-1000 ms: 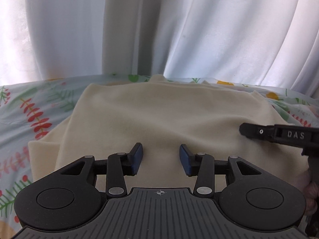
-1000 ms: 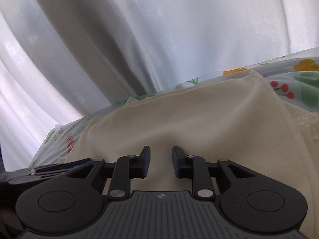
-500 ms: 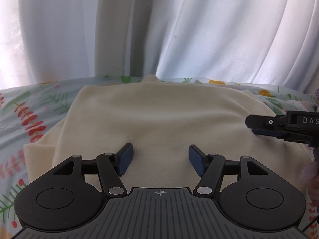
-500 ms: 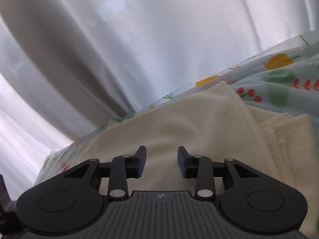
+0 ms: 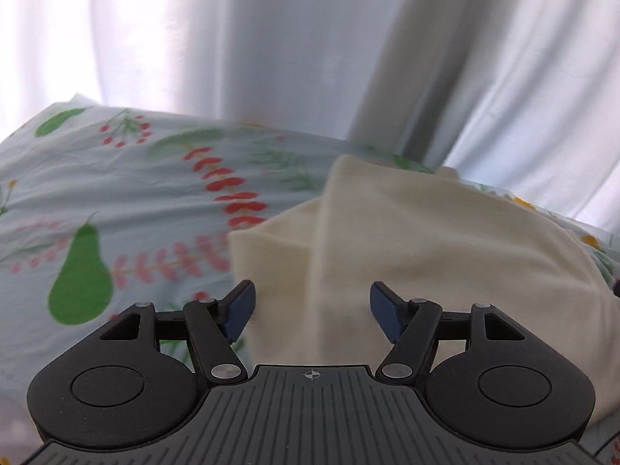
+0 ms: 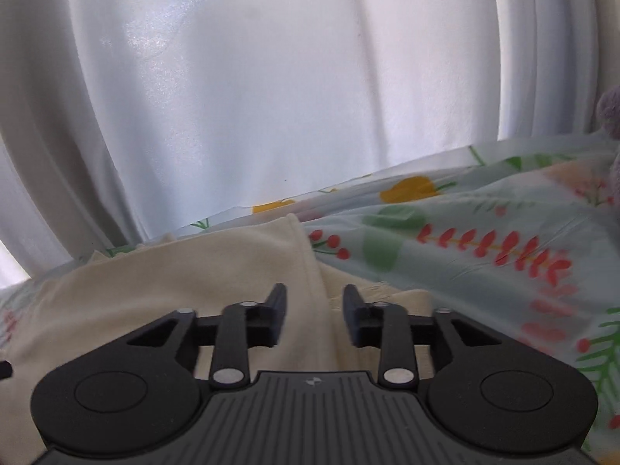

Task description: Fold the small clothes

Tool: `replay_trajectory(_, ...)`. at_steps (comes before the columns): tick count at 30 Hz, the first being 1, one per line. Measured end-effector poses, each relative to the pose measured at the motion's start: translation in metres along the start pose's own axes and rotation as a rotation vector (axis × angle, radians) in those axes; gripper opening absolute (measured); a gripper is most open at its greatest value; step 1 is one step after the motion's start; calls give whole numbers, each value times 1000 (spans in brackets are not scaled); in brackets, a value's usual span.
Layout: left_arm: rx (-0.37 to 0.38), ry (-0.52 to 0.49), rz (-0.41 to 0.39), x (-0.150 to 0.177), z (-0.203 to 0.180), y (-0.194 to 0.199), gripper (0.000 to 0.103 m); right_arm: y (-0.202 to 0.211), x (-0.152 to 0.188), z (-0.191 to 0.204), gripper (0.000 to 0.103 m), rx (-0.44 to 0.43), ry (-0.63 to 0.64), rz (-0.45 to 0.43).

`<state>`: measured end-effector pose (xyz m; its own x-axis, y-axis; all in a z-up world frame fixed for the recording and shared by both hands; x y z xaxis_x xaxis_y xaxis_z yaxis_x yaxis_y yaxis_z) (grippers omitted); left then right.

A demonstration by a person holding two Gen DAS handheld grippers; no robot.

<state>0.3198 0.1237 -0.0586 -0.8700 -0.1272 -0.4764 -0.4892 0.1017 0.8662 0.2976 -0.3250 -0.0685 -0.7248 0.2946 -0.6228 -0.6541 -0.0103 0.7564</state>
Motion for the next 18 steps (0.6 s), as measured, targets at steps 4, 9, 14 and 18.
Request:
replay_trajectory(4, 90, 107, 58, 7, 39, 9, 71, 35, 25, -6, 53, -94, 18, 23)
replay_trajectory(9, 217, 137, 114, 13, 49, 9, 71, 72, 55, 0, 52, -140, 21, 39)
replay_trajectory(14, 325, 199, 140, 12, 48, 2, 64, 85, 74, 18, 41, -220, 92, 93)
replay_trajectory(18, 360, 212, 158, 10, 46, -2, 61, 79, 88, 40, 26, -214, 176, 139)
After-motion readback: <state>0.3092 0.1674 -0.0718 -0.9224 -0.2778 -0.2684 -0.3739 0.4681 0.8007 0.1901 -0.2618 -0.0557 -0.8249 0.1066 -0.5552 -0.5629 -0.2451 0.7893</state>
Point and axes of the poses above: each gripper's, at about its wrist camera, not at the fingertips, and y roughly against the way its jaws point, z to its left, x to its underside, the point moved 1 cm from there along -y, roughly the way its jaws point, and after that the axes turned 13 degrees about z, right-handed, at the moved point
